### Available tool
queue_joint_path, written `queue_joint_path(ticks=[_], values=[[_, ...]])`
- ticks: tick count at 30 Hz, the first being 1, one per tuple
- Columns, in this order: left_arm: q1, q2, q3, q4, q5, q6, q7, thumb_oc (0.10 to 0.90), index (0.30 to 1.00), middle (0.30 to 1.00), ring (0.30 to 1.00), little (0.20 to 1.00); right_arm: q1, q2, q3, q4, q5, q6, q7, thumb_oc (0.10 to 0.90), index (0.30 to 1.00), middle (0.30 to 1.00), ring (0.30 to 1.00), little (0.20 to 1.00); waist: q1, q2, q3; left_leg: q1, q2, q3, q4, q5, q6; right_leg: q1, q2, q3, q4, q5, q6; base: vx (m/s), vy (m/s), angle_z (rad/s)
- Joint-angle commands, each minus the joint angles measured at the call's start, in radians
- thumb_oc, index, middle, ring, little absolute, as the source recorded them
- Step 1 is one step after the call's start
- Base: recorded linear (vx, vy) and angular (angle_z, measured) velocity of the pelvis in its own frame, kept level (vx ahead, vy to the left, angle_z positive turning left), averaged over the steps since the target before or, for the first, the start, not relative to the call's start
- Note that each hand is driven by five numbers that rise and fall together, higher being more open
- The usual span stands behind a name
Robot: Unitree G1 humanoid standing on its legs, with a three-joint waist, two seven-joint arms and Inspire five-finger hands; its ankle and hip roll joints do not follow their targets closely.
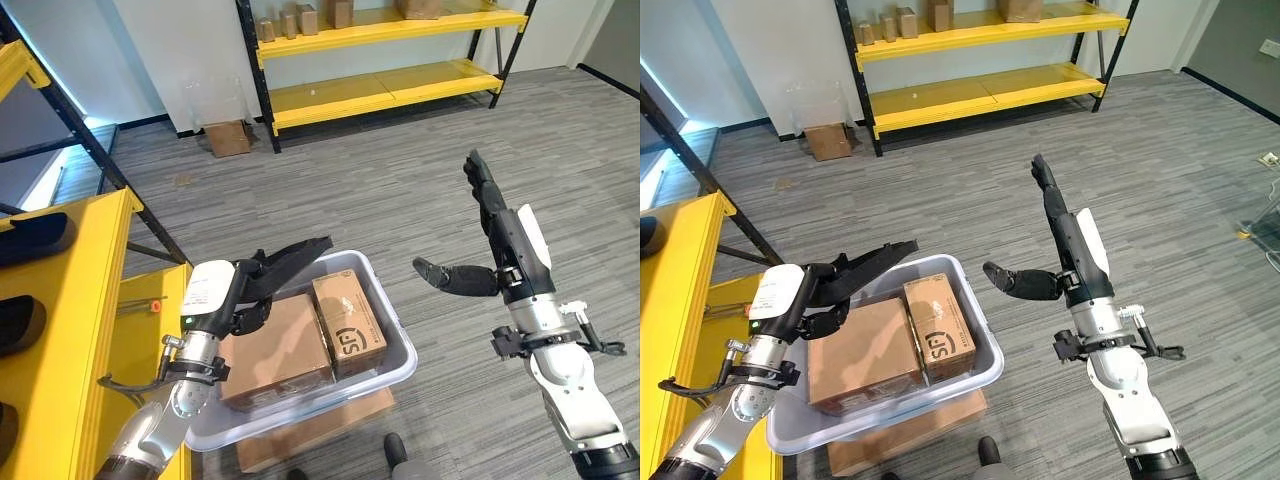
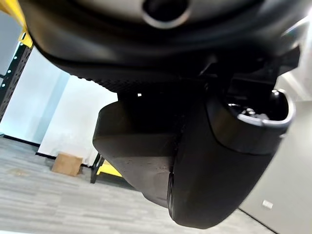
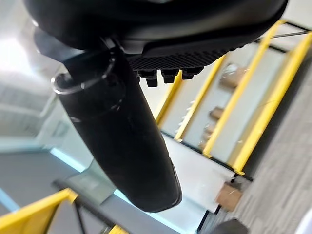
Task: Move parts from the plastic box to the shelf.
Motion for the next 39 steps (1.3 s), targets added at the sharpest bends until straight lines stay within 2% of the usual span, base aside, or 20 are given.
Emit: queue_joint_path(ticks=[1,2,3,4,7,8,9,12,14,15,17,18,19,21,22,25,29,32,35,39], values=[[-0.106,0.036,0.120,-0.126,-0.032,-0.098,0.087,0.400,0.300,0.300,0.300,0.300,-0.130,-0.021,-0.032,-0.023,0.027,-0.099,-0.038,0.900,1.000,1.000,1.000,1.000,0.037,0.015,-0.069,0.064,0.090,-0.035,-0.003,-0.058,-0.057,0.000,-0.001,-0.025,0.067,-0.077,0.035,-0.04,-0.126,-0.02],[-0.102,0.034,0.125,-0.141,-0.046,-0.104,0.084,0.400,0.300,0.300,0.300,0.300,-0.144,-0.023,-0.021,-0.019,0.022,-0.101,-0.045,0.900,1.000,1.000,1.000,1.000,0.041,0.018,-0.061,0.059,0.099,-0.042,-0.003,-0.048,-0.061,-0.004,0.007,-0.026,0.072,-0.082,0.028,-0.19,-0.406,0.03],[-0.072,0.017,0.120,-0.187,-0.109,-0.130,0.068,0.400,0.300,0.300,0.300,0.300,-0.227,-0.010,0.047,-0.017,0.037,-0.119,-0.068,0.900,1.000,1.000,1.000,1.000,0.091,0.025,-0.017,0.009,0.127,-0.087,0.006,0.019,-0.079,-0.008,0.038,-0.046,0.063,-0.094,-0.005,-0.22,-0.386,0.03],[-0.065,0.016,0.119,-0.202,-0.111,-0.132,0.068,0.400,0.300,0.300,0.300,0.300,-0.249,-0.005,0.059,-0.012,0.041,-0.123,-0.077,0.900,1.000,1.000,1.000,1.000,0.108,0.029,-0.004,-0.009,0.129,-0.102,0.005,0.041,-0.083,-0.013,0.041,-0.058,0.060,-0.096,-0.010,-0.20,-0.343,0.03],[-0.058,0.014,0.116,-0.218,-0.112,-0.134,0.067,0.400,0.300,0.300,0.300,0.300,-0.277,0.002,0.076,-0.004,0.042,-0.128,-0.091,0.900,1.000,1.000,1.000,1.000,0.113,0.036,0.013,-0.041,0.133,-0.128,0.002,0.076,-0.090,-0.025,0.044,-0.081,0.060,-0.097,-0.018,-0.15,-0.078,0.24],[-0.070,0.014,0.098,-0.240,-0.118,-0.143,0.069,0.400,0.300,0.300,0.300,0.300,-0.313,-0.001,0.089,-0.008,0.022,-0.131,-0.122,0.900,1.000,1.000,1.000,1.000,0.143,0.048,0.050,-0.104,0.134,-0.161,-0.002,0.150,-0.115,-0.055,0.041,-0.117,0.066,-0.098,-0.023,-0.35,-0.072,0.64],[-0.096,0.011,0.077,-0.250,-0.136,-0.152,0.072,0.400,0.300,0.300,0.300,0.300,-0.331,-0.011,0.090,-0.013,0.000,-0.136,-0.151,0.900,1.000,1.000,1.000,1.000,0.134,0.046,0.059,-0.131,0.123,-0.153,0.009,0.167,-0.109,-0.098,0.010,-0.181,0.088,-0.101,-0.027,-0.43,-0.087,0.85],[-0.109,0.024,0.071,-0.274,-0.142,-0.163,0.069,0.400,0.300,0.300,0.300,0.300,-0.326,-0.014,0.085,-0.026,-0.016,-0.140,-0.166,0.900,1.000,1.000,1.000,1.000,0.110,0.043,0.040,-0.126,0.133,-0.104,0.095,0.134,-0.095,-0.155,-0.014,-0.225,0.098,-0.093,-0.034,-0.20,-0.072,1.56],[-0.118,0.032,0.062,-0.293,-0.143,-0.171,0.071,0.400,0.300,0.300,0.300,0.300,-0.302,-0.011,0.078,-0.043,-0.019,-0.148,-0.167,0.900,1.000,1.000,1.000,1.000,0.091,0.045,0.027,-0.085,0.144,-0.063,0.180,0.095,-0.095,-0.176,-0.022,-0.263,0.104,-0.090,-0.044,-0.13,-0.106,0.91],[-0.141,0.038,0.048,-0.302,-0.135,-0.175,0.073,0.400,0.300,0.300,0.300,0.300,-0.270,-0.006,0.067,-0.055,-0.010,-0.153,-0.166,0.900,1.000,1.000,1.000,1.000,0.069,0.053,0.022,-0.032,0.163,-0.022,0.244,0.057,-0.100,-0.182,-0.033,-0.319,0.130,-0.105,-0.048,-0.12,-0.098,1.22],[-0.167,0.042,0.031,-0.300,-0.137,-0.177,0.068,0.400,0.300,0.300,0.300,0.300,-0.241,-0.003,0.052,-0.063,-0.012,-0.153,-0.172,0.900,1.000,1.000,1.000,1.000,0.043,0.061,0.018,0.027,0.174,0.023,0.254,0.035,-0.103,-0.203,-0.052,-0.366,0.160,-0.102,-0.046,-0.14,0.040,1.55],[-0.214,0.046,-0.004,-0.312,-0.125,-0.184,0.064,0.400,0.300,0.300,0.300,0.300,-0.186,0.005,0.007,-0.071,-0.016,-0.150,-0.187,0.900,1.000,1.000,1.000,1.000,0.006,0.094,0.029,0.095,0.173,0.042,0.194,-0.041,-0.110,-0.236,-0.100,-0.411,0.263,-0.125,-0.006,-0.12,0.252,1.04],[-0.230,0.043,-0.019,-0.322,-0.123,-0.187,0.062,0.400,0.300,0.300,0.300,0.300,-0.163,0.004,-0.018,-0.089,-0.013,-0.153,-0.186,0.900,1.000,1.000,1.000,1.000,-0.011,0.097,0.028,0.101,0.163,0.085,0.145,-0.118,-0.095,-0.242,-0.137,-0.421,0.295,-0.108,0.015,-0.03,0.259,0.76],[-0.235,0.045,-0.031,-0.333,-0.119,-0.191,0.063,0.400,0.300,0.300,0.300,0.300,-0.162,0.013,-0.026,-0.087,-0.018,-0.153,-0.194,0.900,1.000,1.000,1.000,1.000,0.006,0.092,0.031,0.099,0.147,0.077,0.128,-0.147,-0.086,-0.243,-0.162,-0.422,0.292,-0.082,0.033,-0.08,0.253,1.65],[-0.250,0.045,-0.038,-0.336,-0.111,-0.188,0.069,0.400,0.300,0.300,0.300,0.300,-0.148,0.017,-0.040,-0.094,-0.033,-0.156,-0.203,0.900,1.000,1.000,1.000,1.000,0.016,0.079,0.033,0.097,0.125,0.086,0.111,-0.181,-0.074,-0.230,-0.200,-0.429,0.271,-0.039,0.058,-0.11,0.280,0.92],[-0.256,0.052,-0.038,-0.347,-0.091,-0.188,0.091,0.400,0.300,0.300,0.300,0.300,-0.148,0.024,-0.041,-0.090,-0.049,-0.148,-0.212,0.900,1.000,1.000,1.000,1.000,0.043,0.056,0.033,0.086,0.091,0.068,0.113,-0.210,-0.062,-0.212,-0.234,-0.440,0.236,0.009,0.081,-0.09,0.177,0.30],[-0.258,0.056,-0.037,-0.349,-0.085,-0.181,0.103,0.400,0.300,0.300,0.300,0.300,-0.143,0.034,-0.043,-0.091,-0.052,-0.144,-0.214,0.900,1.000,1.000,1.000,1.000,0.060,0.030,0.037,0.074,0.069,0.049,0.140,-0.238,-0.052,-0.185,-0.262,-0.456,0.218,0.034,0.099,-0.05,0.125,0.25],[-0.229,0.067,-0.017,-0.355,-0.057,-0.169,0.133,0.400,0.300,0.300,0.300,0.300,-0.138,0.054,-0.028,-0.079,-0.057,-0.131,-0.203,0.900,1.000,1.000,1.000,1.000,0.099,-0.027,0.043,0.038,0.024,0.003,0.214,-0.289,-0.023,-0.123,-0.314,-0.474,0.202,0.074,0.123,-0.05,0.182,0.39],[-0.225,0.070,-0.010,-0.360,-0.051,-0.166,0.146,0.400,0.300,0.300,0.300,0.300,-0.148,0.054,-0.020,-0.077,-0.062,-0.130,-0.203,0.900,1.000,1.000,1.000,1.000,0.106,-0.048,0.053,0.011,0.006,0.002,0.254,-0.291,-0.011,-0.122,-0.338,-0.497,0.199,0.095,0.112,-0.09,0.118,0.41],[-0.205,0.080,0.004,-0.359,-0.034,-0.153,0.166,0.400,0.300,0.300,0.300,0.300,-0.169,0.080,0.001,-0.070,-0.079,-0.116,-0.209,0.900,1.000,1.000,1.000,1.000,0.148,-0.092,0.086,-0.057,-0.043,-0.048,0.405,-0.356,0.029,-0.091,-0.392,-0.494,0.228,0.134,0.122,-0.08,0.185,0.27]])
